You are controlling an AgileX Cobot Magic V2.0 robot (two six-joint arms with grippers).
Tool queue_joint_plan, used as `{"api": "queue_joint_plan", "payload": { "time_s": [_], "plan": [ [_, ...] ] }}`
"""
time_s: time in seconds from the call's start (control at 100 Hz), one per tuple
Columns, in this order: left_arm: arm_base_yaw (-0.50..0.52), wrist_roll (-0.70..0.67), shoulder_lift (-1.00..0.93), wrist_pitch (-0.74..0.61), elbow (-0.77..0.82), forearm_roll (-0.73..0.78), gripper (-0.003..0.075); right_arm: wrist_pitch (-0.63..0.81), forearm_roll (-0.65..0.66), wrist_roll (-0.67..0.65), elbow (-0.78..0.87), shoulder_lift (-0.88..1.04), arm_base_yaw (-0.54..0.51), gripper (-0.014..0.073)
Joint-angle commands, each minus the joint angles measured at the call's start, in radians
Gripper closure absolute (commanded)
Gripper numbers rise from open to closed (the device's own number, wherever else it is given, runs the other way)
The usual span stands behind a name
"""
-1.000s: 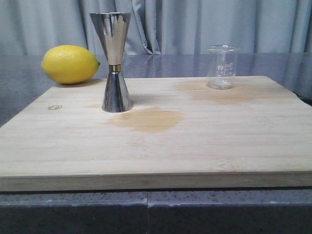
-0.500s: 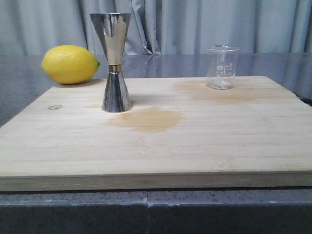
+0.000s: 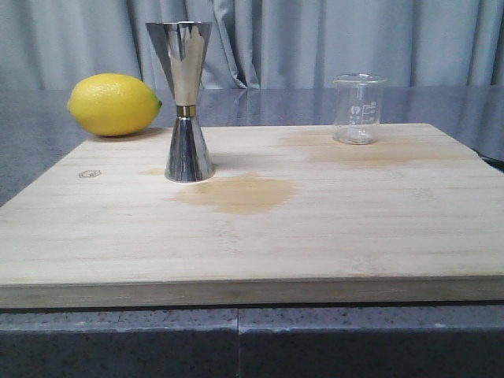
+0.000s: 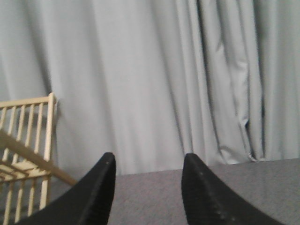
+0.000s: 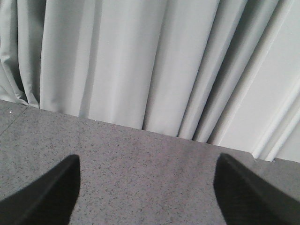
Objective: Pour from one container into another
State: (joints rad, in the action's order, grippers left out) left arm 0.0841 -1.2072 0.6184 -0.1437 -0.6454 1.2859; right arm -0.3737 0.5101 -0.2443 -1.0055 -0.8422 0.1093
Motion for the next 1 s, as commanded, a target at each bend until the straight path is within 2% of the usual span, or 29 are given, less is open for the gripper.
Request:
{"api": "queue_joint_plan", "payload": {
  "time_s": [0.0, 0.22, 0.45, 0.61, 0.78, 0.9, 0.99],
  "plan": [
    [-0.009, -0.013, -0.055, 0.05, 0.047, -0.056, 0.0426, 0.063, 0.009, 0.007, 0.022, 0.069, -0.008, 0.0063],
    [-0.009, -0.013, -0.177, 0.036, 0.227, -0.112, 0.0426, 0.113, 0.008, 0.007, 0.205, 0.228, -0.008, 0.0063],
    [-0.009, -0.013, -0.291, -0.114, 0.363, -0.21, 0.0426, 0.206, -0.048, 0.007, 0.439, 0.462, -0.008, 0.0063],
    [-0.009, -0.013, -0.314, -0.114, 0.418, -0.228, 0.0426, 0.194, -0.072, 0.007, 0.582, 0.607, -0.008, 0.0063],
    [-0.009, -0.013, -0.314, -0.12, 0.431, -0.224, 0.0426, 0.194, -0.073, 0.007, 0.661, 0.691, -0.008, 0.0068],
    [-0.009, -0.013, -0.314, -0.12, 0.431, -0.224, 0.0444, 0.186, -0.078, 0.007, 0.679, 0.7, -0.008, 0.0181],
    [-0.009, -0.013, -0.314, -0.122, 0.431, -0.224, 0.0514, 0.186, -0.078, 0.007, 0.679, 0.7, -0.008, 0.0327]
  ]
}}
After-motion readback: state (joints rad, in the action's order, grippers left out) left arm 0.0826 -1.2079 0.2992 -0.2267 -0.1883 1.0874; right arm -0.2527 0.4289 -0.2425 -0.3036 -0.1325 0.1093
